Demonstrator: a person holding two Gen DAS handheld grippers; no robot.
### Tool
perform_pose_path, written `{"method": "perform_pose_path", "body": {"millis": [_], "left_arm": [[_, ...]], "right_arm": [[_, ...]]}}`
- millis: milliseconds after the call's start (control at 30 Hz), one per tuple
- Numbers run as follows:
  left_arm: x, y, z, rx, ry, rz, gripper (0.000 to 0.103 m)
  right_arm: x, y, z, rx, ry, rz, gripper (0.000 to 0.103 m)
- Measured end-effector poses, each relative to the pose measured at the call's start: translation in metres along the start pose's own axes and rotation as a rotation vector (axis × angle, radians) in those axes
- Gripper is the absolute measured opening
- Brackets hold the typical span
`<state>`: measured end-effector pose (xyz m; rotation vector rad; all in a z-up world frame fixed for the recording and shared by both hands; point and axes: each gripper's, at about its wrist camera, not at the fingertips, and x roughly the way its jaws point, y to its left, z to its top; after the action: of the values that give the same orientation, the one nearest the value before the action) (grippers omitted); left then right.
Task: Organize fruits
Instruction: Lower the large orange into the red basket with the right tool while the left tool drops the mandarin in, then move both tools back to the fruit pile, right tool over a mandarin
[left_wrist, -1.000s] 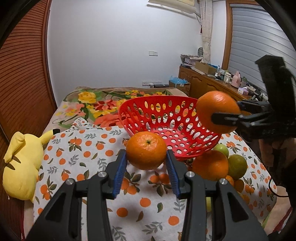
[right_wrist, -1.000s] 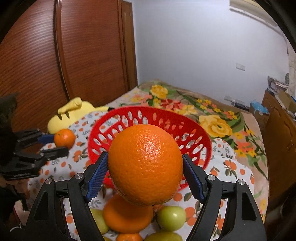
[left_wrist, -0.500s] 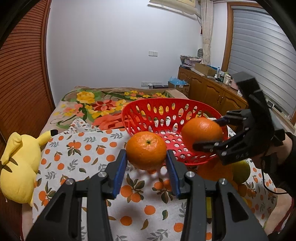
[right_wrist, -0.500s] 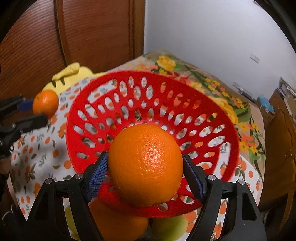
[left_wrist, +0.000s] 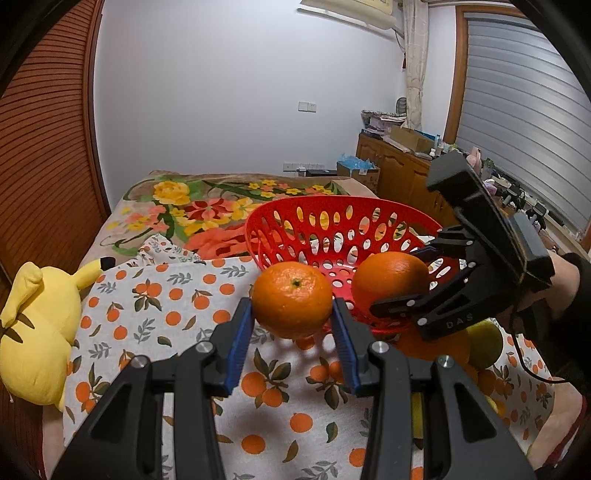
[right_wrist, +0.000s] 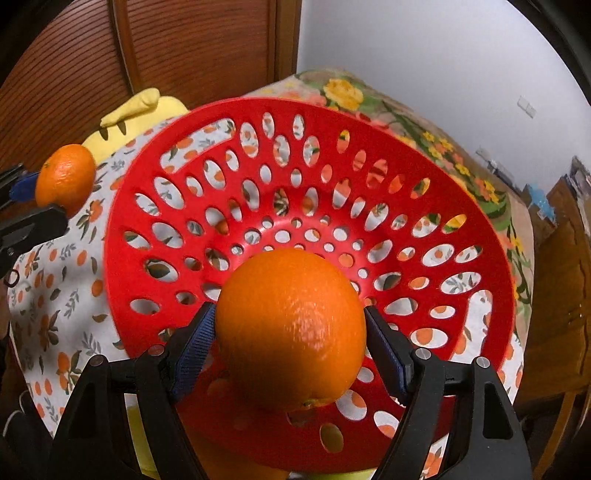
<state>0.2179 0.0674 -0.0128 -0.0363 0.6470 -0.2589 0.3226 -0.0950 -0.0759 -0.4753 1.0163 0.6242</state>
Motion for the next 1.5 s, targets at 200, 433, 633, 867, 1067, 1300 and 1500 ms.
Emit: {"method": "perform_pose_path", "body": {"millis": [200,433,633,867,1067,1300,1500], "left_arm": [[0.000,0.000,0.000,0.001,0.000,0.000,0.041],[0.001,0.000,-0.001,-0.002,0.003,-0.003,0.041],[0.011,-0.013,0.005,0.020,0.015,-0.021,0.042],[0.031,-0.034,0.018,0.061,0.035,-0.035,0.042],[0.052,-0.047,0.019,0.091,0.079,-0.041,0.042],[0.060,-0.051,0.015,0.089,0.102,-0.040,0.043],[0.053,-0.051,0.013,0.086,0.090,-0.038,0.050]], "right_arm": [[0.009,-0.006,0.005,0.027,0.027,0.026,0.081],[-0.006,-0.006,0.006,0.042,-0.041,0.023,0.082],[-0.042,-0.014,-0.015,0.107,-0.172,-0.002,0.082],[-0.080,-0.023,-0.035,0.158,-0.291,-0.061,0.082],[-0.097,-0.030,-0.051,0.190,-0.332,-0.084,0.083],[-0.099,-0.032,-0.066,0.209,-0.333,-0.091,0.083],[-0.105,-0.027,-0.079,0.222,-0.346,-0.095,0.083]]}}
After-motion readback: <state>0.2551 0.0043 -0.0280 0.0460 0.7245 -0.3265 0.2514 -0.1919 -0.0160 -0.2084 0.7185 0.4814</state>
